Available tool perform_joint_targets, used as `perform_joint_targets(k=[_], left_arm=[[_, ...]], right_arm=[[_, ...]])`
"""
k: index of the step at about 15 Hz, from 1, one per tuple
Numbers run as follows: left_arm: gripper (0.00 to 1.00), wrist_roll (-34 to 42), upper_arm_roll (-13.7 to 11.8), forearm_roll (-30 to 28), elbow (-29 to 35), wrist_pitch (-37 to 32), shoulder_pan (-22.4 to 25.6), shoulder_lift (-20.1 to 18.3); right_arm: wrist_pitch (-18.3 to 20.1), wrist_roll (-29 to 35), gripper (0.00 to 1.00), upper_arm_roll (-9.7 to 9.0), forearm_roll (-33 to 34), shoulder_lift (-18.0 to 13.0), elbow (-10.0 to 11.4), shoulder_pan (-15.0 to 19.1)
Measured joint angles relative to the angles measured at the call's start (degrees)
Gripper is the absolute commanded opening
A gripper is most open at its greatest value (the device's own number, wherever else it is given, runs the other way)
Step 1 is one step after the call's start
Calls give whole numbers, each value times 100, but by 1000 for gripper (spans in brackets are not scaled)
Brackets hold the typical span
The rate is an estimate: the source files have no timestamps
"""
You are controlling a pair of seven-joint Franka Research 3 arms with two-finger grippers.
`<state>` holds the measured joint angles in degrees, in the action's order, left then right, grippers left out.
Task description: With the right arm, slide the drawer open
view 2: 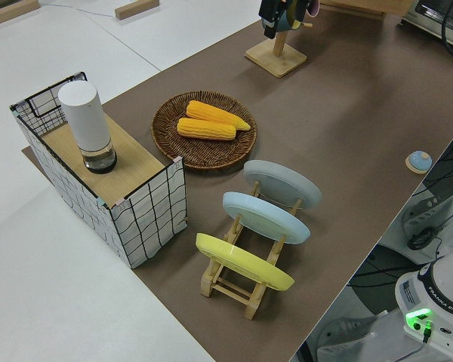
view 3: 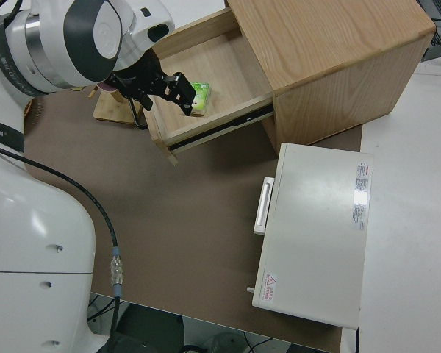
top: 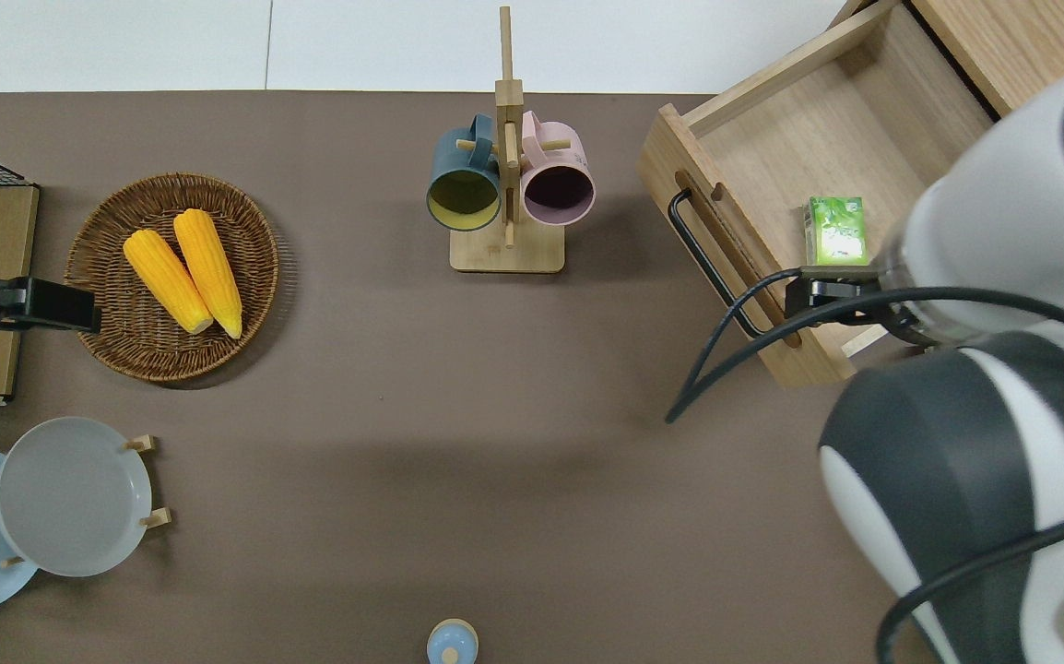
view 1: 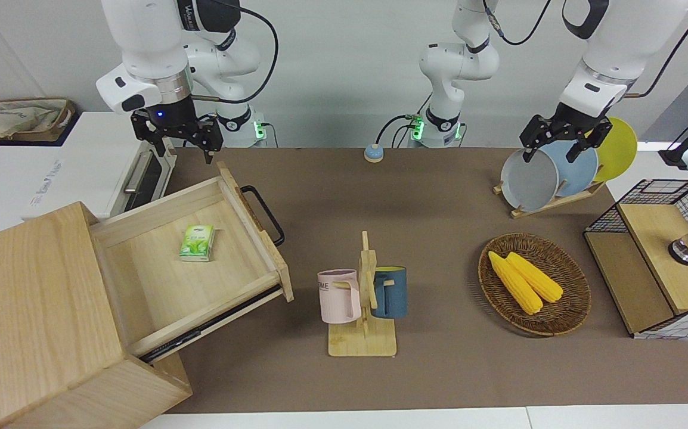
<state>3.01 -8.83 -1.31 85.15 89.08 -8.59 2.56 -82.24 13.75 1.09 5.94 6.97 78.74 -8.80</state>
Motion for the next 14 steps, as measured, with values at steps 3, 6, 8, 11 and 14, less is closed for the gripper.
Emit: perform_joint_targets(k=[3,6,8,11,14], left_arm=[[998,0,0,0,0,0,0,0],[998,0,0,0,0,0,0,0],[998,0,0,0,0,0,0,0],[998,0,0,0,0,0,0,0],[995,0,0,0,0,0,0,0]], right_arm=[[0,-476,985,2,-215,-64,85,237],[0,-887,985,6,-419,-115,176,427],[-30,-1122,985,8,-474,-128,214,528],[-115,-1516,985,9,-479,-128,252,632],[-241,-1581,985,7,-479,-128,286,669]])
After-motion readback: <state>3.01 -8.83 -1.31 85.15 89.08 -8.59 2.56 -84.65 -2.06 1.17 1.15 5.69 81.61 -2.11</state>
